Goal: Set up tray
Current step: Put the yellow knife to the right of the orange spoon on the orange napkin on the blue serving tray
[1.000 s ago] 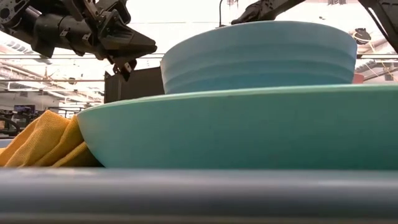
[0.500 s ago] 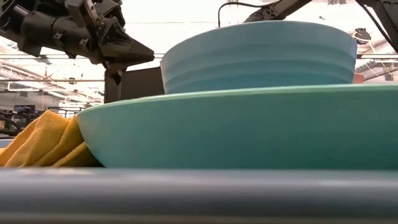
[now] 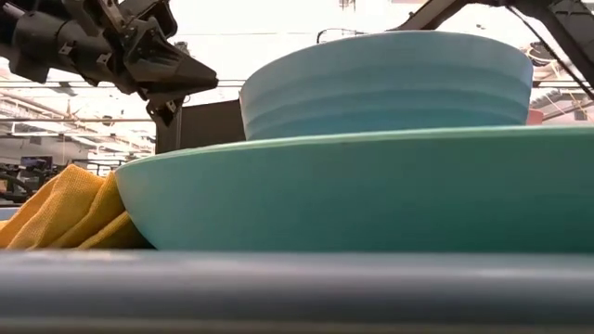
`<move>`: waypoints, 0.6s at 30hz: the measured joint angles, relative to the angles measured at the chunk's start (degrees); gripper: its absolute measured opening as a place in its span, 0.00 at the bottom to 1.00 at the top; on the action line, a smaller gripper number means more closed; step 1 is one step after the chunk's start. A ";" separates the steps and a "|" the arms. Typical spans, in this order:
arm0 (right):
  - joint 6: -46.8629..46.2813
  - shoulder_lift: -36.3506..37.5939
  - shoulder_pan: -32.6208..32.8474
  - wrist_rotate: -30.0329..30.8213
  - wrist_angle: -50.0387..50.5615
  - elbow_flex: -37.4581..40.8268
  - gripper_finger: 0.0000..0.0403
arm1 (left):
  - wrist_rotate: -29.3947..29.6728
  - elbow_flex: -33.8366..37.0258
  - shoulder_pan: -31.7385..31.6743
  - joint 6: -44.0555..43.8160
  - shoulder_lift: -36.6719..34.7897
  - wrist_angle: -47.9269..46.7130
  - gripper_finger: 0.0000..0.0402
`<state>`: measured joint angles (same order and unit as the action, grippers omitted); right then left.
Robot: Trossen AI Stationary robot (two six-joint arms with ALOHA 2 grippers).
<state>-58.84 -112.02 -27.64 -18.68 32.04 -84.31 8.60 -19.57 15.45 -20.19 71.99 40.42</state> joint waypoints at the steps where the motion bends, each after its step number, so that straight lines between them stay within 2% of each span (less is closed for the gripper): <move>1: -0.35 -0.68 -0.02 -0.98 -0.39 0.04 0.69 | -0.05 0.00 0.24 0.07 0.00 -0.03 0.11; 8: 1.60 -1.48 -0.59 -1.00 -0.33 0.04 0.66 | -0.05 0.00 1.67 0.58 0.00 -0.53 0.11; 18: 2.70 -1.17 -1.23 2.59 6.08 0.00 0.62 | 0.49 0.02 2.31 1.11 0.00 -2.15 0.11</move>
<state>-56.14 -113.19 -28.87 -16.09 38.11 -84.31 9.09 -19.55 17.76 -19.08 71.99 38.28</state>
